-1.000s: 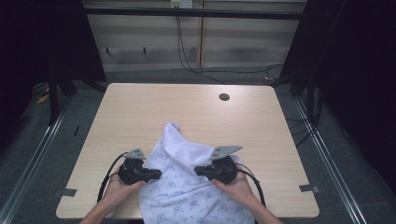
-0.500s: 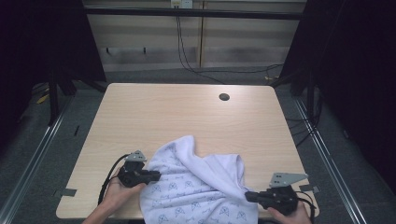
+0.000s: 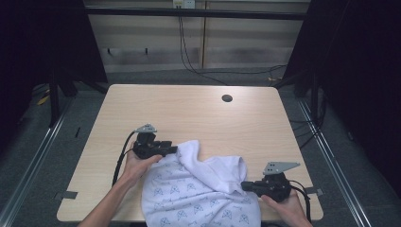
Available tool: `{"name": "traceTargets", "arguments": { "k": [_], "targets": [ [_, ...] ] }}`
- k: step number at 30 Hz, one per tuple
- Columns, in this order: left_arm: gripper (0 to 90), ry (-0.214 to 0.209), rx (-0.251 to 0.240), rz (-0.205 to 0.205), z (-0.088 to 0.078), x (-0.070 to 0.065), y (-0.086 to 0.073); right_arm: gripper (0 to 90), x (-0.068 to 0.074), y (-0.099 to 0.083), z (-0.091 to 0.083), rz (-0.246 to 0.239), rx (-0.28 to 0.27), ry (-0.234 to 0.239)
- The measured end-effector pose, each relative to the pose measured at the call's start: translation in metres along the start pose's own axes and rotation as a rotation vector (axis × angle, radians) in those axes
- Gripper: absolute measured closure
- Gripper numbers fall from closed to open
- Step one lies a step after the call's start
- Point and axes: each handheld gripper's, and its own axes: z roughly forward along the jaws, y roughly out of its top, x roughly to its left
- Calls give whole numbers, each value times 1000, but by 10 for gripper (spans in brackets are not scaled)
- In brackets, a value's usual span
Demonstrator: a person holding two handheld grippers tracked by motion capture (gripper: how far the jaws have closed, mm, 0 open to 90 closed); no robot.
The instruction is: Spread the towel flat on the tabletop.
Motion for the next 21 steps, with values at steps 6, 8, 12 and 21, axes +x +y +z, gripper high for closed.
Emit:
{"name": "traceTargets", "arguments": {
  "k": [6, 8, 12, 21],
  "targets": [
    [784, 14, 87, 43, 24, -5, -6, 884, -4, 9, 10, -13, -2, 13],
    [848, 7, 58, 99, 12, -22, -6, 884, -4, 9, 11, -15, 4, 8],
    [850, -31, 25, 184, -11, -48, -8, 885, -5, 8, 9, -14, 1, 3],
    [807, -210, 188, 320, -28, -113, -67, 884, -10, 7, 8, 5, 5, -19]
  ]
}}
